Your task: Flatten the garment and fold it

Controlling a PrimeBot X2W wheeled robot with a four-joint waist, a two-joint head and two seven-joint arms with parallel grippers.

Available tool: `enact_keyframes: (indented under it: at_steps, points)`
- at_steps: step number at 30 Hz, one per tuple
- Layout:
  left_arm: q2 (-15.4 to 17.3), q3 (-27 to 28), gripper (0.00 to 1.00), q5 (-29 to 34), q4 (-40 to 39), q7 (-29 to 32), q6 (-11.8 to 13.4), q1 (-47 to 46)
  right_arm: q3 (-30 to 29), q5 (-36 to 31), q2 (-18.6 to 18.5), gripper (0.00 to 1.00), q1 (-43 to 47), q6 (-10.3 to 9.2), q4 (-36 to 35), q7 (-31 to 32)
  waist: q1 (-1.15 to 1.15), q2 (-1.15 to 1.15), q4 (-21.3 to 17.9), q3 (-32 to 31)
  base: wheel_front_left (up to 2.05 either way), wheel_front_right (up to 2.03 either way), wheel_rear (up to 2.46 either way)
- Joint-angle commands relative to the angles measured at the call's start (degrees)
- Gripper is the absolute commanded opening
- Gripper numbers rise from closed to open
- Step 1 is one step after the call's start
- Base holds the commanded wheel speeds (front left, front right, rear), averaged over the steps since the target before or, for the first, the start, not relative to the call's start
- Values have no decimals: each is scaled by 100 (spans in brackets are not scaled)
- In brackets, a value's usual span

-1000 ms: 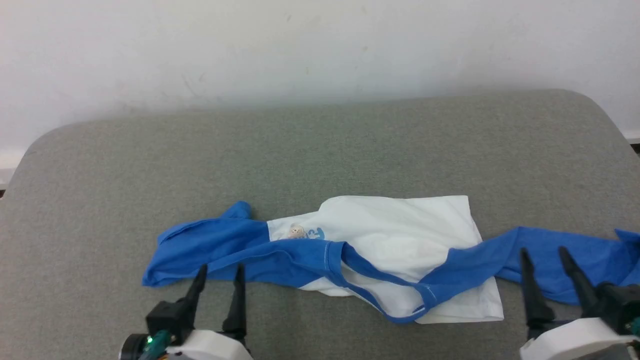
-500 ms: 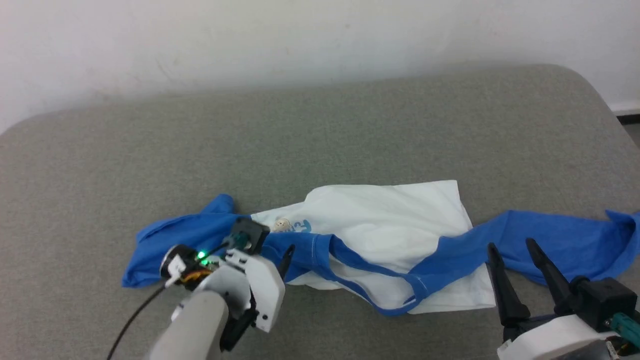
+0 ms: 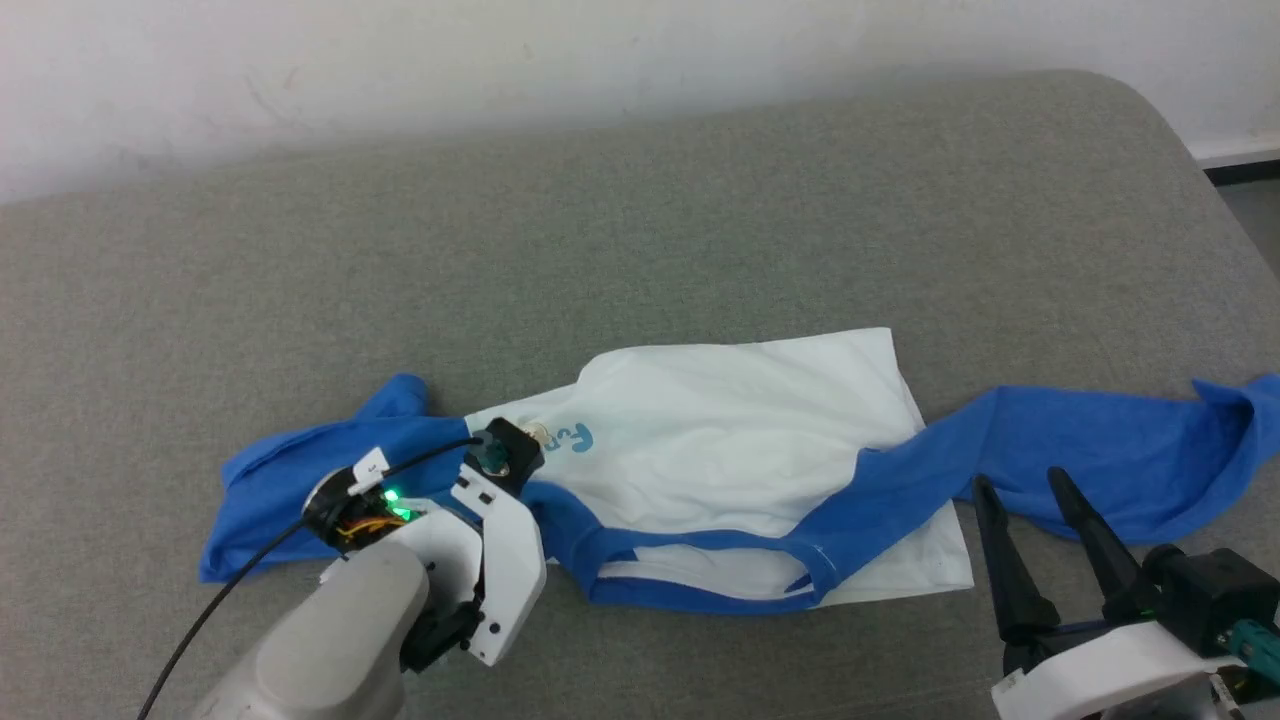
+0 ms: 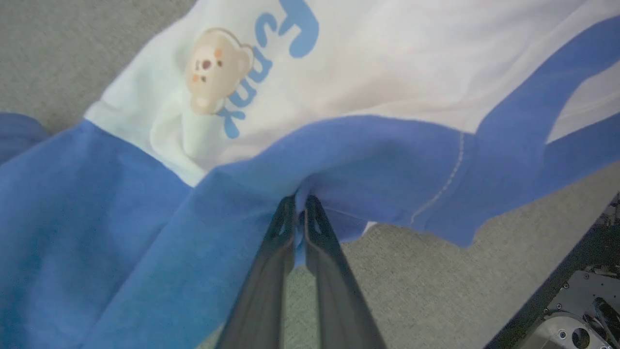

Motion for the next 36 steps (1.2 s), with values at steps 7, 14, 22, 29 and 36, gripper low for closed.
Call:
enact_keyframes:
  at_steps: [7,14,22,29,36]
  points:
    - [151,235,0,20,-547,-785,374,221,-190,65,17,100,-41,-5,97,-52,-1,0,132,-8,0,0,0]
    - [261,645,0,-189,-1533,-1358,1040,997,-311,-9,17,100,47,-5,204,237,-1,0,328,-129,0,0,0]
    - [272,953,0,-511,-2450,-1782,1685,2182,-249,72,-60,100,81,-5,412,1274,-1,0,479,-139,0,0,0]
    - [206,927,0,-560,-2651,-1901,1798,2430,188,524,-492,100,-377,-5,1032,2167,-1,0,619,-113,0,0,0]
    - [130,872,0,-561,-2649,-1945,1772,2337,702,917,-701,100,-965,-5,1757,2435,-1,0,714,-46,0,0,0]
